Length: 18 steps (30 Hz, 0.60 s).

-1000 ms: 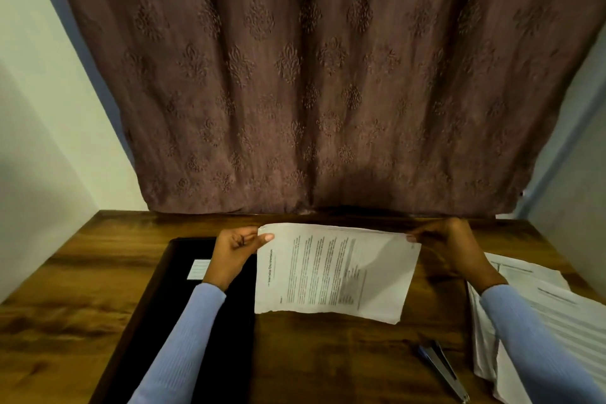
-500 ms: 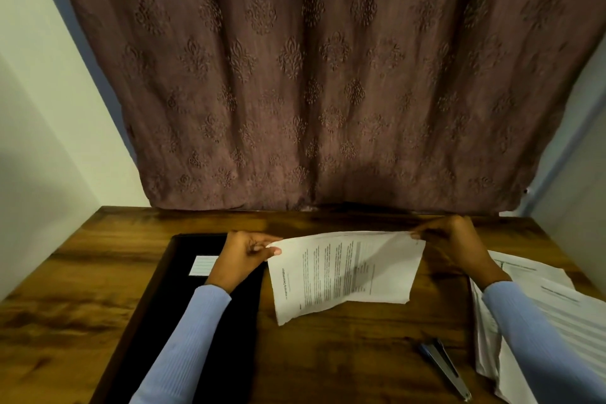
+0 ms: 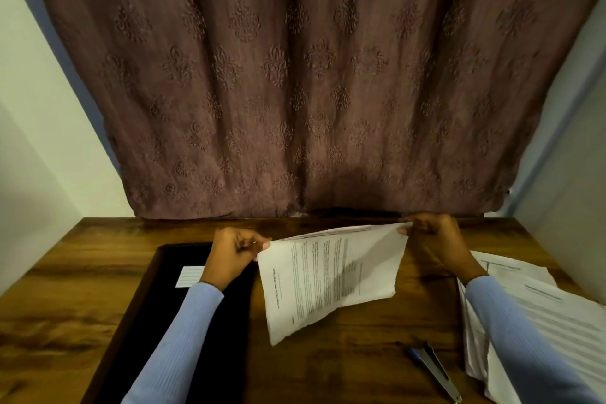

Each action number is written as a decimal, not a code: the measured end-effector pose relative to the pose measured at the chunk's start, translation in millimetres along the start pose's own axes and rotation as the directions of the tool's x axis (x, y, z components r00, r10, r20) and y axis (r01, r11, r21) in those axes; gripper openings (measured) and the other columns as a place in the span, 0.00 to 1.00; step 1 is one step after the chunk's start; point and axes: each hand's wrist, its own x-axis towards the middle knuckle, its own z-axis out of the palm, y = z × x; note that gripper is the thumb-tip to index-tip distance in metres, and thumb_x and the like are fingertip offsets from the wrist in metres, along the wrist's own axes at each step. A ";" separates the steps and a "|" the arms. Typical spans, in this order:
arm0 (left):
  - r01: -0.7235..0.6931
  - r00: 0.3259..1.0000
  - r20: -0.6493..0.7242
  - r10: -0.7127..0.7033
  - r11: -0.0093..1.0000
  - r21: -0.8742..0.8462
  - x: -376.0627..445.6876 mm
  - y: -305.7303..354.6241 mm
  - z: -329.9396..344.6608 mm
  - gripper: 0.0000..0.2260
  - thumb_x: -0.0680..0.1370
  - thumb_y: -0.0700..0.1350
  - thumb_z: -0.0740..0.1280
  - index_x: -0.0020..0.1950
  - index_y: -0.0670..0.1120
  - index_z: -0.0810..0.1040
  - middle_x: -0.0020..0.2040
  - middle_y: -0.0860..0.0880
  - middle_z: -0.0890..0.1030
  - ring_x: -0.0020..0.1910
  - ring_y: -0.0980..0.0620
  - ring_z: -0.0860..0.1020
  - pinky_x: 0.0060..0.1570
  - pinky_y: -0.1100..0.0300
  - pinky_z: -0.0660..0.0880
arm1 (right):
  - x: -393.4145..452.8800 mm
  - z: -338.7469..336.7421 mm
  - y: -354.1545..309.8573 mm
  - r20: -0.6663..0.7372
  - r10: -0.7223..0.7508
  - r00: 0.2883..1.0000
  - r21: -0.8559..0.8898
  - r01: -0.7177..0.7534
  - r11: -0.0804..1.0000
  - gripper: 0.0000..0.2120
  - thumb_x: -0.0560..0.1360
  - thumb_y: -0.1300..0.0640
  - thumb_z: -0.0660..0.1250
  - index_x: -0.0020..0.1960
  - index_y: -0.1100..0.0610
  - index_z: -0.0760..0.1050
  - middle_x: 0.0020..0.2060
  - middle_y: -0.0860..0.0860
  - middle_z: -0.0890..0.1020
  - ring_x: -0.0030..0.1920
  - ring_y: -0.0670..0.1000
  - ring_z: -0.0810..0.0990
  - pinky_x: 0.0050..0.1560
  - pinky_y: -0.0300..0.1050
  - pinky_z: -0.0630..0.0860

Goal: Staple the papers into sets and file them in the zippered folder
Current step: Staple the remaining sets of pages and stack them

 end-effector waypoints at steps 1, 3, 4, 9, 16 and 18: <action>0.009 1.000 -0.009 -0.009 0.999 -0.032 2.0 1.0 -0.7 0.16 0.69 0.32 0.72 0.33 0.54 0.83 0.34 0.57 0.84 0.37 0.57 0.83 0.35 0.65 0.79 | 2.7 1.9 4.2 0.003 0.057 0.998 0.039 -0.057 0.998 0.10 0.68 0.66 0.73 0.43 0.54 0.77 0.41 0.50 0.80 0.46 0.52 0.77 0.51 0.45 0.76; 0.047 0.998 -0.025 -0.051 0.991 -0.123 5.8 2.7 -2.3 0.14 0.69 0.30 0.71 0.35 0.49 0.84 0.34 0.54 0.85 0.35 0.56 0.83 0.33 0.65 0.78 | 2.9 8.6 14.4 0.080 0.146 0.986 0.132 -0.155 0.979 0.11 0.67 0.64 0.74 0.48 0.56 0.77 0.46 0.52 0.81 0.48 0.52 0.78 0.49 0.45 0.77; 0.064 0.997 -0.029 -0.070 0.983 -0.173 7.2 3.9 -2.9 0.12 0.70 0.29 0.71 0.36 0.46 0.84 0.33 0.52 0.85 0.34 0.55 0.83 0.32 0.65 0.78 | 0.4 12.3 19.8 0.122 0.196 0.973 0.167 -0.215 0.962 0.14 0.68 0.64 0.73 0.53 0.58 0.76 0.49 0.53 0.80 0.48 0.52 0.78 0.45 0.42 0.76; 0.137 0.989 -0.016 -0.148 0.948 -0.286 10.5 3.3 -5.7 0.08 0.70 0.28 0.69 0.41 0.39 0.82 0.32 0.51 0.84 0.33 0.55 0.83 0.31 0.65 0.78 | -17.5 26.8 51.0 0.221 0.331 0.917 0.160 -0.369 0.916 0.14 0.72 0.59 0.69 0.57 0.59 0.76 0.55 0.54 0.79 0.52 0.53 0.78 0.56 0.46 0.75; 0.274 0.955 -0.011 -0.295 0.899 -0.341 11.1 -12.8 -6.4 0.07 0.70 0.28 0.69 0.43 0.38 0.82 0.31 0.50 0.84 0.32 0.54 0.83 0.30 0.66 0.78 | -27.2 25.8 74.4 0.265 0.420 0.868 0.073 -0.452 0.889 0.08 0.73 0.62 0.68 0.51 0.58 0.74 0.49 0.52 0.78 0.48 0.51 0.75 0.45 0.36 0.76; 0.304 0.947 0.001 -0.323 0.891 -0.338 12.0 -16.7 -5.2 0.07 0.70 0.28 0.69 0.43 0.38 0.81 0.32 0.50 0.84 0.32 0.54 0.83 0.30 0.66 0.78 | -25.9 27.9 77.4 0.289 0.453 0.844 0.120 -0.501 0.857 0.09 0.74 0.64 0.66 0.53 0.59 0.71 0.50 0.54 0.77 0.44 0.50 0.75 0.35 0.31 0.76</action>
